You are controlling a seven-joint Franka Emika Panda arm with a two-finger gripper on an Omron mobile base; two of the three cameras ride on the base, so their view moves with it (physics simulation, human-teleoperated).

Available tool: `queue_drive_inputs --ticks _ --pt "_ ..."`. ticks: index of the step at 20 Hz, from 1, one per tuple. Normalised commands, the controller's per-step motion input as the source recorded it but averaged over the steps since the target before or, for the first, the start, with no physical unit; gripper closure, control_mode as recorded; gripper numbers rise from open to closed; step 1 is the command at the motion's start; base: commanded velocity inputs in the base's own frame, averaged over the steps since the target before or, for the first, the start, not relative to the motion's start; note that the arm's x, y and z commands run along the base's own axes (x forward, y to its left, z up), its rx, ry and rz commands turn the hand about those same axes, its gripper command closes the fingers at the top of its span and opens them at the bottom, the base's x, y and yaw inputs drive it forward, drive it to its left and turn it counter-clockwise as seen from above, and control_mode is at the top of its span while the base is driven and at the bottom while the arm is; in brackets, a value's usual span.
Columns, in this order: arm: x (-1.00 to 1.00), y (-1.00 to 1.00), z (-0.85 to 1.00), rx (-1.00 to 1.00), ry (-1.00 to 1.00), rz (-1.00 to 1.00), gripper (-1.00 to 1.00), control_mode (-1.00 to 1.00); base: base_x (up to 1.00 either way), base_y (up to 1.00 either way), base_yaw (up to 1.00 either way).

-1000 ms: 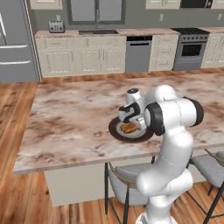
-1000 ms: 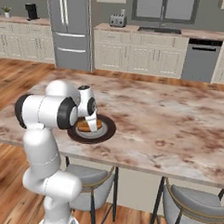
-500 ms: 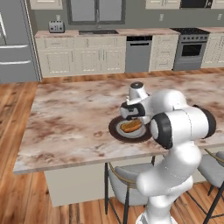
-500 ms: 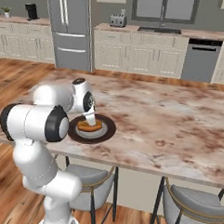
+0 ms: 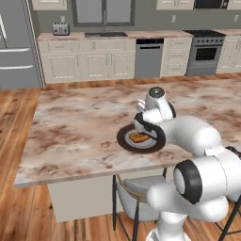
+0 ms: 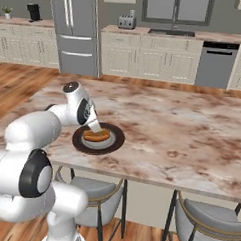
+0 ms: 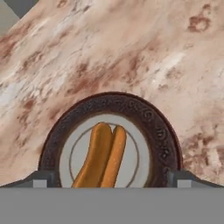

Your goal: Move the hot dog bun to the plate on the dining table and place the condiment next to that plate. Then navigate to the fridge and take the sausage and place it on the plate as well.

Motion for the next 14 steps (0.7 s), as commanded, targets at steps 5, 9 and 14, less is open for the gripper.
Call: queue_drive_inputs --ticks 5,9,14 --pt "-0.62 0.01 0.71 -0.15 0.01 0.34 -1.00 -1.00 0.00 0.00 0.00" --pt "-0.71 0.00 0.55 -0.18 0.01 0.34 -1.00 -1.00 0.00 0.00 0.00" --pt "-0.86 0.00 0.22 -0.17 0.00 0.25 -1.00 -1.00 0.00 0.00 0.00"
